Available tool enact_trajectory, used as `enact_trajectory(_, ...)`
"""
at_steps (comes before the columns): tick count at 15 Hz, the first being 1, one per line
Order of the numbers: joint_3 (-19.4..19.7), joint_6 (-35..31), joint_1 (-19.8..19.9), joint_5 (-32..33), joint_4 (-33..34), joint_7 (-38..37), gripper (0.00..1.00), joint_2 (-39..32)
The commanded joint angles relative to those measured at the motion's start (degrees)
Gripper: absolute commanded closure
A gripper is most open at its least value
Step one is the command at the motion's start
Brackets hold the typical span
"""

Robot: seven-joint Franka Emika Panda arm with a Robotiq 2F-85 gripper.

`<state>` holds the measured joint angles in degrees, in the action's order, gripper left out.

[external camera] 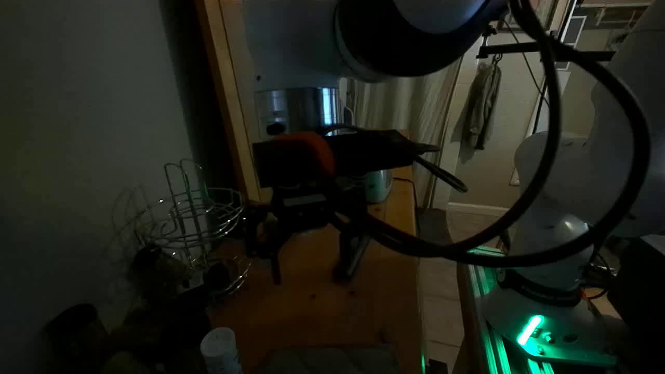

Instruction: Turn the remote around

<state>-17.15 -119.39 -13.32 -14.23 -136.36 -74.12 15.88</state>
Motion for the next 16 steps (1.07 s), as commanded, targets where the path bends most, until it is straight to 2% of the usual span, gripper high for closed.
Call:
enact_trajectory(1,-0.21,0.1,0.25,-0.06,0.06,0.06,0.0,0.02)
enact_trajectory(12,-0.21,0.1,0.24,-0.06,0.06,0.06,0.0,0.02)
enact_trajectory(16,1.18,-2.12,2.24,-1.41,-5.27,-6.9,0.0,6.88)
